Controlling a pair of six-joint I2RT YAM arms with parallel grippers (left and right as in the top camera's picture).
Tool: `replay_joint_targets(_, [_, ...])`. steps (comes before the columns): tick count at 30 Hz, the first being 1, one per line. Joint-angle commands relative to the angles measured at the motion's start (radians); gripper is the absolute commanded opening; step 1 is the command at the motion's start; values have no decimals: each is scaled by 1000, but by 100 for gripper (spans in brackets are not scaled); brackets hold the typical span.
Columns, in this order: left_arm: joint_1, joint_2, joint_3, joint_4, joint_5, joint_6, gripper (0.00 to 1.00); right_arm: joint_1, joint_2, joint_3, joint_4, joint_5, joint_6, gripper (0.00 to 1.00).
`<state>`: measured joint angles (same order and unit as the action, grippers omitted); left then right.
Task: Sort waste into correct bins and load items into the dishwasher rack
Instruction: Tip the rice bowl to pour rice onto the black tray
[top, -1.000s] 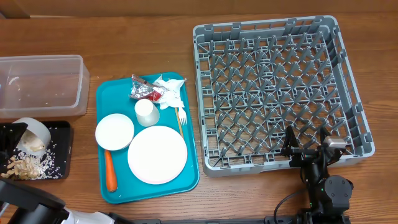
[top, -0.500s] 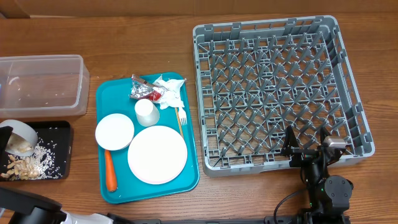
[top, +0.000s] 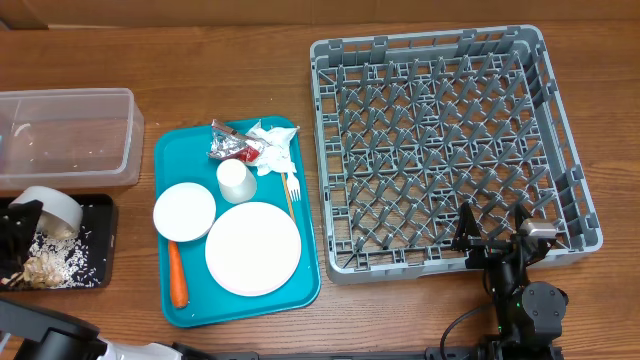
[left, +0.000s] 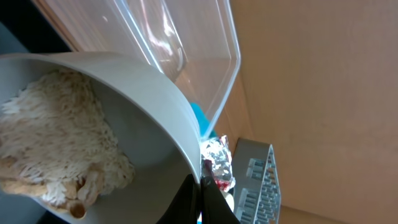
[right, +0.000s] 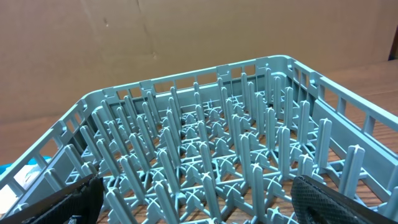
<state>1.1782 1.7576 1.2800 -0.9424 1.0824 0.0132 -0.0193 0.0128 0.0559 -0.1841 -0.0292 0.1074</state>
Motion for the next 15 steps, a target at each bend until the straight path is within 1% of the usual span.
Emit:
replay_joint_targets(1, [2,-11,-17,6,147,113,4,-3,-10,-5,4,-1,-3,100])
replay_joint_targets(12, [9,-11,-17,2,166,116,4,-3,-10,-5,4,-1,-3,100])
replay_joint_targets(15, [21,-11,-17,-10,174,156,4,-3,-10,-5,4,-1,-3,100])
